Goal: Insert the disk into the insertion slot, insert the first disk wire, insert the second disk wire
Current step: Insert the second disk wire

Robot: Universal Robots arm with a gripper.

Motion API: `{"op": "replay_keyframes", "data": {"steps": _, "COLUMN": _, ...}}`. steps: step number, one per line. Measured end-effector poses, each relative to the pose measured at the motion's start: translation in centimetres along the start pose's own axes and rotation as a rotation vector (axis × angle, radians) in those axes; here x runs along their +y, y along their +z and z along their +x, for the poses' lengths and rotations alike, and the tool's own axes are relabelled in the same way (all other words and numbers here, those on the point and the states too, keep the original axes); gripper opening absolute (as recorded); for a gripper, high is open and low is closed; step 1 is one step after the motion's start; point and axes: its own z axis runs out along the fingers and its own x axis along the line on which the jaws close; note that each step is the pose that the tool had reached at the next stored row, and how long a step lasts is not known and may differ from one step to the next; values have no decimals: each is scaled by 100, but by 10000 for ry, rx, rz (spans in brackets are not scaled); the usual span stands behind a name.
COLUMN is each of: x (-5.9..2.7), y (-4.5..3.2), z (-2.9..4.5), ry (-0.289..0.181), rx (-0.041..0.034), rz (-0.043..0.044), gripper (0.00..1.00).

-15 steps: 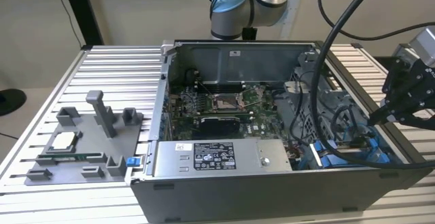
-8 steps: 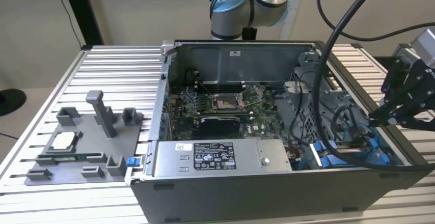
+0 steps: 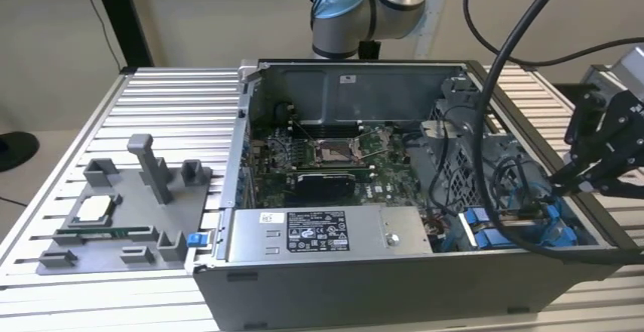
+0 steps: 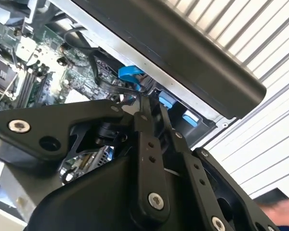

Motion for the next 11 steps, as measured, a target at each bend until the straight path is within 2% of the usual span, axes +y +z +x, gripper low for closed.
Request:
{"op": "replay_keyframes", "data": {"steps": 2, "x": 0, "y": 0, "z": 0, "ry": -96, "rx": 251, "rz": -11, "gripper": 0}}
{"op": "replay_keyframes", "data": {"steps": 3, "x": 0, "y": 0, "z": 0, "ry": -158, "rx": 352, "rz": 12, "gripper": 0}}
{"op": "replay_keyframes", "data": {"steps": 4, "x": 0, "y": 0, "z": 0, "ry": -221, "rx": 430, "rz": 53, "gripper": 0}}
{"op": "replay_keyframes", "data": {"steps": 5, "x": -1, "y": 1, "z": 0, "ry": -290, "rx": 480, "rz": 142, "gripper": 0}}
{"op": "replay_keyframes", "data": {"steps": 8, "x": 0, "y": 4, "z": -7, "ry": -403, "rx": 526, "rz": 583, "gripper": 0}}
{"op": "replay_keyframes", "data": {"steps": 10, "x": 1, "y": 7, "z": -6, "ry": -423, "rx": 533, "rz": 721, "gripper": 0}}
{"op": "replay_keyframes", "data": {"steps": 11, "x": 3, "y": 7, "z": -6, "ry": -424, "rx": 533, "rz": 734, "gripper": 0}}
